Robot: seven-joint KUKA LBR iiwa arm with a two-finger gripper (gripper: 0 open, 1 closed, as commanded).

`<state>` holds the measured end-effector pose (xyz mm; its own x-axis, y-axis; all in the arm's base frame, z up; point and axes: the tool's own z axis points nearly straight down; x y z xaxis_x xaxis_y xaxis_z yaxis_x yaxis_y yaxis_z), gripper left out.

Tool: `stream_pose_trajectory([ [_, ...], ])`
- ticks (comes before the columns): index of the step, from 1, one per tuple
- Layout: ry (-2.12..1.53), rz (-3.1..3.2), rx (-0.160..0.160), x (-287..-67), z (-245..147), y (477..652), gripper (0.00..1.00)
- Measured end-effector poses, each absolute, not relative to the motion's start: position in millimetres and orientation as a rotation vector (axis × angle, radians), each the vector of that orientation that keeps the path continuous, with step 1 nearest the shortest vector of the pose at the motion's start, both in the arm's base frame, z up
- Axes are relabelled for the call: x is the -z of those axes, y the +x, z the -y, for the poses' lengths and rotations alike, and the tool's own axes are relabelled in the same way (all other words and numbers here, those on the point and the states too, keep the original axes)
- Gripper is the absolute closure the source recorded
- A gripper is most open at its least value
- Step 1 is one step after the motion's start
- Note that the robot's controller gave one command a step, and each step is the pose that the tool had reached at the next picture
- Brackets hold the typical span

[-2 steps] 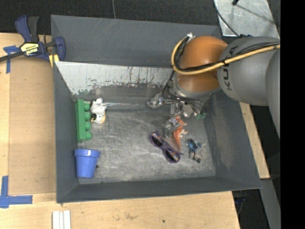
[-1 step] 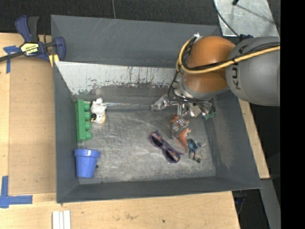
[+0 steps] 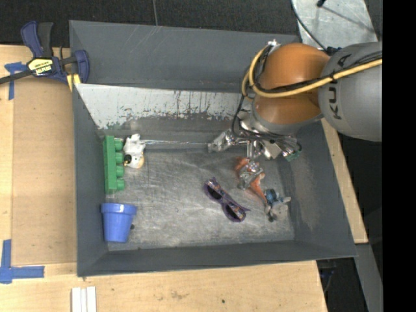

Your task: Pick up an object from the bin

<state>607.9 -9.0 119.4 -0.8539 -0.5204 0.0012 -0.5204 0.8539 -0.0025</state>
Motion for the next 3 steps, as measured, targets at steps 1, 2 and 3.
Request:
stream_pose_trajectory([
  [1,0.802,3.040,-0.001,-131,-5,605.8,0.00],
  [2,0.772,3.041,0.002,-137,-9,591.4,0.00],
  [3,1.074,2.965,-0.005,-132,-3,592.5,0.00],
])
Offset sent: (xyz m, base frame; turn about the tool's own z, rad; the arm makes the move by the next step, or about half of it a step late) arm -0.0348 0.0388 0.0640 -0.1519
